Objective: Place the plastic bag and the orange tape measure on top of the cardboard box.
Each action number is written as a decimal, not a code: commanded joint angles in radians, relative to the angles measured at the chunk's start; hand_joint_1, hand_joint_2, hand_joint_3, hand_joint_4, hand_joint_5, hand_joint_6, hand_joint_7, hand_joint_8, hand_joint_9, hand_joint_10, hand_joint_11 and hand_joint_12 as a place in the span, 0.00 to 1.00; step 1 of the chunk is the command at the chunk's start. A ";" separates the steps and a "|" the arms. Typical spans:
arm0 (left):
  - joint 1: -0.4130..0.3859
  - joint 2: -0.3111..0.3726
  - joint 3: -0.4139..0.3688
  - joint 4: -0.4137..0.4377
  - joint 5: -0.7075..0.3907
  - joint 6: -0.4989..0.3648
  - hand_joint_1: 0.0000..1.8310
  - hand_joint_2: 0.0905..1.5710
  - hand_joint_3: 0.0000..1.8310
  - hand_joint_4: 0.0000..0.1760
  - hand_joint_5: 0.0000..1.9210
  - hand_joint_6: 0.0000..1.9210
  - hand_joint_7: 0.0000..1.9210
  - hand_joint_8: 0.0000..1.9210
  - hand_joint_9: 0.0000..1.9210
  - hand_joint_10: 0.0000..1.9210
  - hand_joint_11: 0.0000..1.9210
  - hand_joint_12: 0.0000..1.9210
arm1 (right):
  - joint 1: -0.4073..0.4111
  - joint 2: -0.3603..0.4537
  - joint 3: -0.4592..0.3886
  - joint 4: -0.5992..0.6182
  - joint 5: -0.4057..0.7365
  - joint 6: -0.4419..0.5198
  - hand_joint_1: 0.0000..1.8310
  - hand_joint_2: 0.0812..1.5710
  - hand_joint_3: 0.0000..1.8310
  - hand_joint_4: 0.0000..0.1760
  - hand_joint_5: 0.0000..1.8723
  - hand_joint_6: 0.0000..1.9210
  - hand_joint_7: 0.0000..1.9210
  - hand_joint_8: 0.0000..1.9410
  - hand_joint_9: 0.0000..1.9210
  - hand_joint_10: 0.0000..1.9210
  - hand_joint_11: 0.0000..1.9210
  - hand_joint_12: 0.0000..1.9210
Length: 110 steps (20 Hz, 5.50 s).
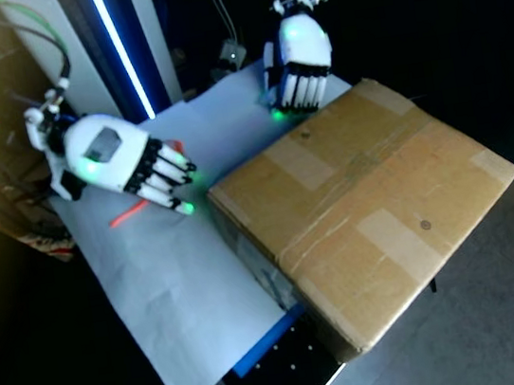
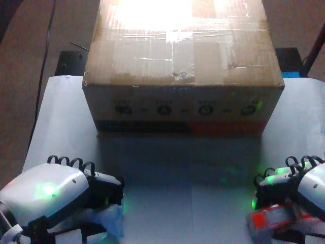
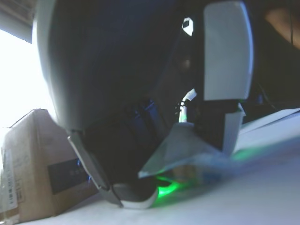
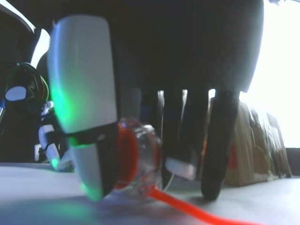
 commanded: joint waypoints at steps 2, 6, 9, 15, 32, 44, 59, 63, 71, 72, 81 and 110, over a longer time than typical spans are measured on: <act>0.003 -0.005 0.009 -0.022 -0.053 0.018 0.74 0.75 0.00 0.00 0.38 0.63 0.39 0.69 0.43 0.75 0.34 0.77 | 0.018 0.003 -0.002 -0.030 0.007 0.015 0.68 0.73 0.00 0.00 0.51 0.39 0.44 0.78 0.56 0.81 0.58 0.93; -0.073 0.026 0.007 0.017 0.031 0.017 0.74 0.76 0.00 0.00 0.37 0.60 0.39 0.71 0.43 0.77 0.39 0.81 | 0.079 0.047 -0.018 -0.096 -0.053 0.016 0.67 0.77 0.00 0.00 0.45 0.47 0.39 0.84 0.53 0.82 0.54 0.89; -0.118 0.061 -0.013 0.061 0.092 0.008 0.74 0.76 0.00 0.00 0.37 0.59 0.37 0.73 0.44 0.77 0.43 0.84 | 0.105 0.082 -0.039 -0.131 -0.102 0.017 0.67 0.78 0.00 0.00 0.44 0.49 0.37 0.87 0.54 0.93 0.59 0.97; -0.169 0.125 -0.035 0.158 0.223 -0.081 0.74 0.75 0.00 0.00 0.37 0.63 0.40 0.67 0.45 0.72 0.38 0.76 | 0.122 0.138 -0.065 -0.191 -0.215 0.061 0.65 0.66 0.00 0.00 0.58 0.44 0.52 1.00 0.64 1.00 0.71 1.00; -0.405 0.152 0.007 0.214 0.507 -0.041 0.74 0.76 0.00 0.00 0.39 0.55 0.41 0.71 0.39 0.80 0.29 0.89 | 0.469 0.107 0.064 -0.270 -0.326 -0.025 0.65 0.66 0.00 0.00 0.58 0.44 0.49 0.93 0.59 1.00 0.65 1.00; -0.660 -0.036 0.243 0.214 0.349 -0.038 0.63 0.72 0.00 0.00 0.46 0.58 0.60 0.85 0.69 0.96 0.73 1.00 | 0.644 -0.067 0.309 -0.270 -0.295 -0.088 0.69 0.70 0.00 0.00 0.56 0.31 0.49 0.71 0.57 0.89 0.56 0.99; -0.797 -0.305 0.569 0.214 0.099 -0.038 0.68 0.73 0.00 0.00 0.43 0.50 0.49 0.69 0.55 0.64 0.50 0.84 | 0.782 -0.298 0.641 -0.270 -0.102 -0.087 0.76 0.70 0.00 0.00 0.49 0.44 0.49 0.58 0.49 0.71 0.51 0.83; -0.802 -0.340 0.615 0.214 0.033 -0.039 0.69 0.72 0.00 0.00 0.43 0.50 0.51 0.65 0.59 0.61 0.53 0.82 | 0.781 -0.329 0.693 -0.238 -0.047 -0.087 0.76 0.70 0.00 0.00 0.46 0.49 0.50 0.53 0.50 0.69 0.49 0.81; -0.761 -0.373 0.667 0.214 -0.066 -0.043 0.74 0.74 0.00 0.00 0.36 0.61 0.48 0.58 0.41 0.77 0.30 0.89 | 0.692 -0.353 0.702 -0.166 -0.033 -0.086 0.75 0.71 0.00 0.00 0.45 0.48 0.47 0.60 0.48 0.71 0.48 0.81; -0.754 -0.379 0.676 0.214 -0.083 -0.044 0.74 0.75 0.00 0.00 0.37 0.60 0.47 0.61 0.38 0.80 0.24 0.94 | 0.671 -0.358 0.701 -0.154 -0.033 -0.085 0.75 0.71 0.00 0.00 0.46 0.47 0.46 0.60 0.48 0.71 0.48 0.80; -0.734 -0.373 0.663 0.214 -0.121 -0.044 0.53 0.64 0.00 0.00 0.30 0.31 0.21 0.51 0.15 0.72 0.08 1.00 | 0.642 -0.363 0.690 -0.129 -0.034 -0.070 0.49 0.65 0.00 0.00 0.42 0.31 0.36 0.68 0.38 0.82 0.36 0.96; -0.695 -0.187 0.472 0.214 0.002 -0.044 0.43 0.56 0.00 0.00 0.07 0.00 0.02 0.00 0.02 0.00 0.00 0.38 | 0.640 -0.255 0.568 -0.147 -0.112 -0.037 0.19 0.55 0.00 0.00 0.17 0.08 0.14 0.29 0.08 0.57 0.05 0.88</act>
